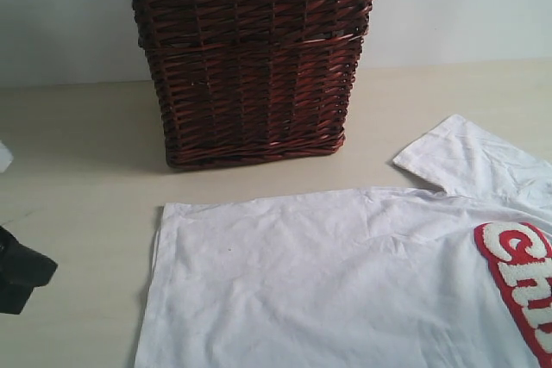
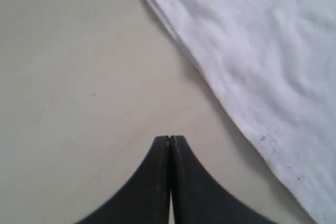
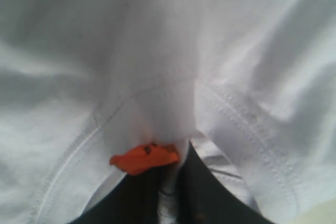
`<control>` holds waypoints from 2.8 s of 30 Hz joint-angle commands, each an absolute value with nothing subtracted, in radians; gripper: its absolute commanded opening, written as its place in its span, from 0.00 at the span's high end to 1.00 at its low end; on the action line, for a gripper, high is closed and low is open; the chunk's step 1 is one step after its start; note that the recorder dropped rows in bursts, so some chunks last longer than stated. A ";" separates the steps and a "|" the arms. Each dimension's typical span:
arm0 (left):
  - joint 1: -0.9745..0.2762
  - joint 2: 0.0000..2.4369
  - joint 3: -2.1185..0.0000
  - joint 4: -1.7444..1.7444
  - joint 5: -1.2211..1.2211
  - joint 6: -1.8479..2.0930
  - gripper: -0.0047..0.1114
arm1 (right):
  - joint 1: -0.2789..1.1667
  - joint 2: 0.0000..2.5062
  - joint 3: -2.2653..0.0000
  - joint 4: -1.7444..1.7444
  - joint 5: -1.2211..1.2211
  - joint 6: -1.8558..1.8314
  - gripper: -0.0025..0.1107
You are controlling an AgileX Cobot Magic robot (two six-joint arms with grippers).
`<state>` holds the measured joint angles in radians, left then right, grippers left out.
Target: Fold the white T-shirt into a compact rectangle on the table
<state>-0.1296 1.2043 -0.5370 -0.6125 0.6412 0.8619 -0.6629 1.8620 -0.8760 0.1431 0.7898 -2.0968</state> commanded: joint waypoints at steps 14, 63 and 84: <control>-0.369 1.434 -0.624 -0.744 0.868 1.784 0.91 | -0.664 1.901 -0.854 0.132 0.842 -2.115 0.98; -0.710 1.702 -0.579 -0.641 0.433 1.518 0.15 | -0.664 1.901 -0.854 0.132 0.842 -2.115 0.98; -0.719 1.702 -0.579 -0.627 0.478 1.267 0.96 | -0.664 1.901 -0.854 0.132 0.842 -2.115 0.98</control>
